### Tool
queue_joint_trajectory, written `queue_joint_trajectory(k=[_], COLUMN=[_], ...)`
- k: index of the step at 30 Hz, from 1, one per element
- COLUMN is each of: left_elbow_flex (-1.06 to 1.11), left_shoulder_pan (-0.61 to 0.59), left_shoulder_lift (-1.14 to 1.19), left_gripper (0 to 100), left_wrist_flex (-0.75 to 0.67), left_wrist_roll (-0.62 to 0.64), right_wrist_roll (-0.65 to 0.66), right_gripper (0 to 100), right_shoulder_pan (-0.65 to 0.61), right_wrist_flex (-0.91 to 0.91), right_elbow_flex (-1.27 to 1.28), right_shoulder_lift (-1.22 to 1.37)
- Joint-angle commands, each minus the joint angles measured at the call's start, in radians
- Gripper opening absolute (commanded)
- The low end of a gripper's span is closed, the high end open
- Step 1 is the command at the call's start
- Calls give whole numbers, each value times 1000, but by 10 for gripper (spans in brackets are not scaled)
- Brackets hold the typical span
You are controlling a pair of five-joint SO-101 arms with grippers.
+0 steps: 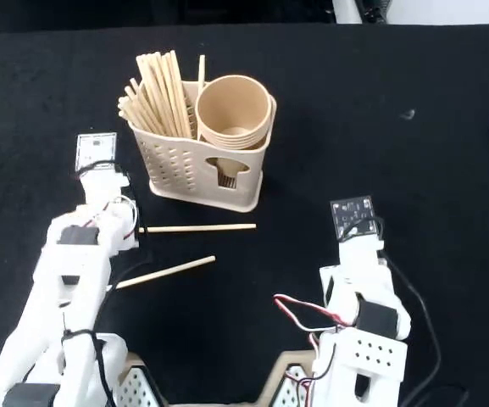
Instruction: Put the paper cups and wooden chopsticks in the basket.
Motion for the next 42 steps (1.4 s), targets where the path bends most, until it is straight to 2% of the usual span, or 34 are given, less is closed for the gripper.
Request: queue_joint_trajectory(k=[1, 9, 16, 27, 32, 34, 38, 42], left_elbow_flex=[42, -153, -177, -177, -177, -177, -125, -41], left_shoulder_pan=[21, 21, 27, -4, -42, -47, -67, -47], left_shoulder_lift=[46, 302, 356, 341, 172, 78, -37, 23], left_gripper=[30, 30, 30, 30, 30, 30, 30, 30], left_wrist_flex=[-176, 8, 130, 331, 330, 313, 129, -71], left_wrist_roll=[25, 25, 15, -224, -224, -164, -31, 41], right_wrist_roll=[3, 3, 3, 3, 5, 5, 5, 5], right_gripper=[198, 198, 198, 198, 198, 198, 198, 198], right_shoulder_pan=[17, 17, 17, 17, 17, 17, 17, 17], right_wrist_flex=[-18, -18, -18, -18, -18, -18, -18, -18], right_elbow_flex=[-5, -5, -5, -5, -5, -5, -5, -5], right_shoulder_lift=[1, 1, 1, 1, 1, 1, 1, 1])
